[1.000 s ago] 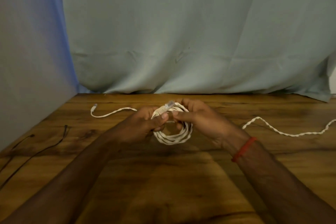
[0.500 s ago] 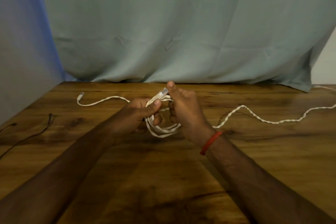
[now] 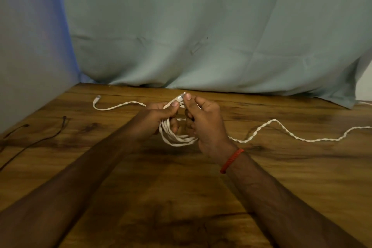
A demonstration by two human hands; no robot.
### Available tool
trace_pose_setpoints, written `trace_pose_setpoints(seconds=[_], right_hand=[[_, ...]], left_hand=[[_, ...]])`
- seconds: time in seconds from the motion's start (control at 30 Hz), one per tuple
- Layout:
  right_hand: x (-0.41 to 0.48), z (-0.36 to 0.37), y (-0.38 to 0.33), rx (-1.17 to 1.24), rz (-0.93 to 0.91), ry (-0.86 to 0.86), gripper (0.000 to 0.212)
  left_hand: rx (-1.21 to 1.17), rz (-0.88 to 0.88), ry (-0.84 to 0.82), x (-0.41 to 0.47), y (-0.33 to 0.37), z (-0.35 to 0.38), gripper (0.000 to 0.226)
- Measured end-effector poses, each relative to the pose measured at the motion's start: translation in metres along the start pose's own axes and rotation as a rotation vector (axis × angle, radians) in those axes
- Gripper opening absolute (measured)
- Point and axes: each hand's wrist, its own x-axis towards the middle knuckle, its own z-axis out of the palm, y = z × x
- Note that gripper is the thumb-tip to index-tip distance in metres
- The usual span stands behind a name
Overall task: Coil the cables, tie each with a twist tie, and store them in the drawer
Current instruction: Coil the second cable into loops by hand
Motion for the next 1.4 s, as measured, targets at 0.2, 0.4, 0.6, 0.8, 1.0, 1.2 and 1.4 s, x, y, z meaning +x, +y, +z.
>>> trace_pose_setpoints(seconds=[0.2,0.4,0.6,0.8,1.0,1.2,1.4], right_hand=[[-0.003,0.001,-0.010,-0.044,-0.085,-0.004,0.026],[0.004,-0.005,-0.001,-0.102,-0.137,-0.089,0.016],[0.004,-0.012,0.010,-0.639,-0.523,-0.217,0.041],[0.010,-0.022,0.010,-0.975,-0.619,-0.371,0.057],[0.018,-0.025,0.014,-0.983,-0.696,-0.374,0.033],[0.016,-0.029,0.006,-0.985,-0.795,-0.300,0.020],[0.013,-0.028,0.002,-0.958,-0.832,-0.226,0.020]], left_hand=[[-0.216,0.042,-0.036,-0.002,0.000,0.005,0.034],[-0.465,-0.004,-0.011,0.007,-0.016,0.007,0.023],[-0.502,0.007,-0.006,0.014,-0.017,-0.002,0.021],[-0.370,-0.014,0.000,0.010,-0.010,-0.007,0.031],[-0.389,-0.034,-0.020,0.011,-0.012,-0.003,0.015],[-0.445,-0.056,-0.090,0.010,-0.013,0.001,0.028],[-0.189,0.022,-0.153,0.008,-0.012,-0.010,0.039]])
